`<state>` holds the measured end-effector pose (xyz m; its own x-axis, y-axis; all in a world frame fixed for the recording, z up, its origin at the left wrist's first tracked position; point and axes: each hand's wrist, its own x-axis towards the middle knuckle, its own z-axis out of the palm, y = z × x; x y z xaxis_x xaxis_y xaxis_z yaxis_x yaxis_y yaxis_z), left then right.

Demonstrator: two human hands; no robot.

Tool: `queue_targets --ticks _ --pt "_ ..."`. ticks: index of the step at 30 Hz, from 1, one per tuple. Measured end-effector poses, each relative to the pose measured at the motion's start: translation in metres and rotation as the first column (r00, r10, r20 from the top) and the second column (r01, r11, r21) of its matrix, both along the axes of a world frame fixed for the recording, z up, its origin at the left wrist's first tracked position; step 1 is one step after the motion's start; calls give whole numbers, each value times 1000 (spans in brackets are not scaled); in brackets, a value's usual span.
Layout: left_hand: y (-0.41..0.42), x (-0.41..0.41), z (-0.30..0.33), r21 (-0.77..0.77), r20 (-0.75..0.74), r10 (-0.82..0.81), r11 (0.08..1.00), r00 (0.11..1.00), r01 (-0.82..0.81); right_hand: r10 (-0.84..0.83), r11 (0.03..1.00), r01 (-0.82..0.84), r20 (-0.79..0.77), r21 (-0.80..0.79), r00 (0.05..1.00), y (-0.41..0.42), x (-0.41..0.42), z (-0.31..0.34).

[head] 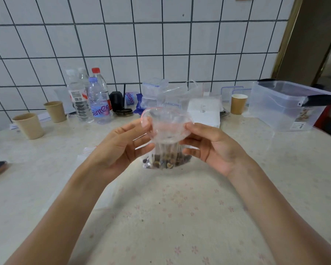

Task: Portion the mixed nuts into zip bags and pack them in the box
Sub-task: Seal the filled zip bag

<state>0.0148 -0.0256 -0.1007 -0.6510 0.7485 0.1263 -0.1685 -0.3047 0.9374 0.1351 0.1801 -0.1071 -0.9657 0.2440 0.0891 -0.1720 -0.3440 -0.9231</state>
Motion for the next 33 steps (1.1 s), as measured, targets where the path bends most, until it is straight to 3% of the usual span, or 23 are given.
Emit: queue_targets --ticks 6,8,11,14,16,20,25,29,33 --pt "4 5 -2 5 -164 338 940 927 -342 -243 950 263 -128 168 961 -4 -2 -2" --pt "7 7 -4 30 -299 500 856 813 -515 -397 832 458 -241 314 886 -9 -4 -7" --pt "11 15 -7 110 -557 624 710 548 -696 -498 588 662 -437 465 749 -19 -7 -13" --pt "11 18 -7 155 -651 618 677 442 -719 -519 560 679 -439 474 734 -16 -6 -11" --pt "12 17 -7 95 -661 576 701 482 -707 -488 672 572 -299 470 820 -13 -4 -7" --pt "15 19 -6 -43 -514 472 820 716 -571 -249 899 268 -98 346 963 -10 0 1" --pt "11 18 1 -64 -334 367 910 868 -410 -59 973 72 -63 221 996 -6 1 3" --pt "9 17 1 -14 -298 364 923 883 -385 -134 965 144 -64 218 989 -6 1 1" --pt "7 12 1 65 -366 482 867 796 -495 -404 836 447 -196 317 894 -5 -2 -3"
